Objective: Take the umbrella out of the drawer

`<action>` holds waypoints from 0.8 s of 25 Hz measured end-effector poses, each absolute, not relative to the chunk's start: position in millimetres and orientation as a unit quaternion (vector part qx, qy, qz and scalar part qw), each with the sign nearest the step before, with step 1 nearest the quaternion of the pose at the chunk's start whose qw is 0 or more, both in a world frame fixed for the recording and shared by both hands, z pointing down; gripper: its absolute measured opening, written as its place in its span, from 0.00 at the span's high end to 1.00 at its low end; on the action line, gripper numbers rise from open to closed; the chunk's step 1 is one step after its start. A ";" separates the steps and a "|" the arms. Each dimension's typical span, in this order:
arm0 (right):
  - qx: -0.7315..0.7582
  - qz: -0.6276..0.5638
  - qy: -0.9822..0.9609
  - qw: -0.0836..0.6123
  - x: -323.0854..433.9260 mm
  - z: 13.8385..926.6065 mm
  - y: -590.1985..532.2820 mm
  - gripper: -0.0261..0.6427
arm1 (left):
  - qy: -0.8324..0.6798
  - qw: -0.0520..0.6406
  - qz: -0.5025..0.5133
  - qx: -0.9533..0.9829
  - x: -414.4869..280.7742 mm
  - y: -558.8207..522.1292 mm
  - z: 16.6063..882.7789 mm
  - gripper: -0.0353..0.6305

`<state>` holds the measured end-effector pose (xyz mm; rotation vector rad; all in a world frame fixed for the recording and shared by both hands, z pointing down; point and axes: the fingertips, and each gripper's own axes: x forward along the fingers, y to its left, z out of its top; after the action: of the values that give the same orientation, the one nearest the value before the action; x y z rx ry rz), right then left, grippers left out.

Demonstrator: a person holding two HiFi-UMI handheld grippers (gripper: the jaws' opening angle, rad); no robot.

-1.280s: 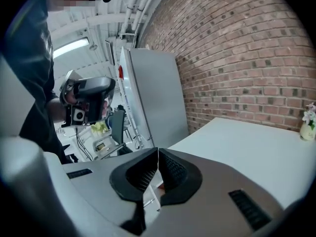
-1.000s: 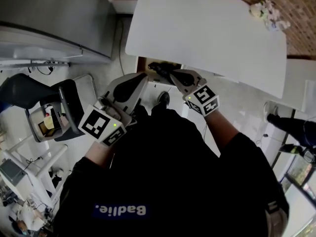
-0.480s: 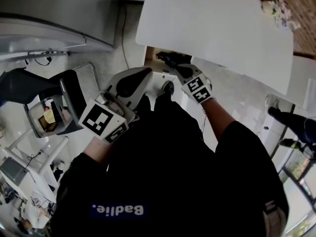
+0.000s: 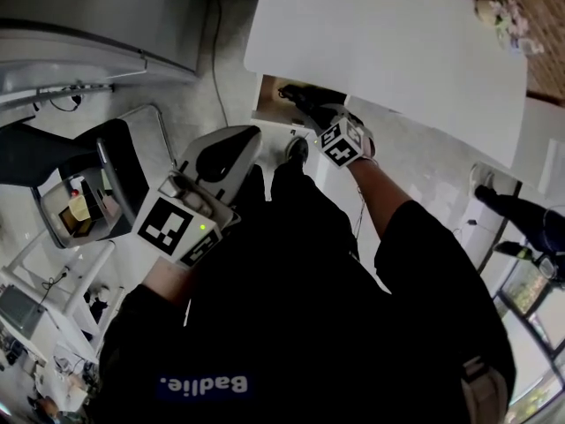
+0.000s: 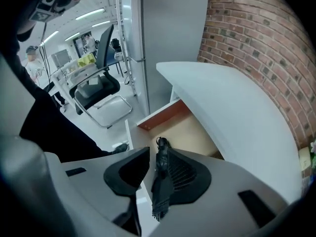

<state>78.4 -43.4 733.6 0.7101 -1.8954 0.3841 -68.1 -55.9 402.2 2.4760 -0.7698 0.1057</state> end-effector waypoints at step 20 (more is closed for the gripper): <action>0.231 0.139 -0.709 0.651 114.4 856.9 -53.9 0.57 | -0.322 0.282 0.027 0.903 -101.6 -54.5 433.3 0.95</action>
<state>114.4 -53.9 856.9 0.5248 -1.6102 0.3146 -101.6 -54.5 433.3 2.4197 -0.8613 0.0734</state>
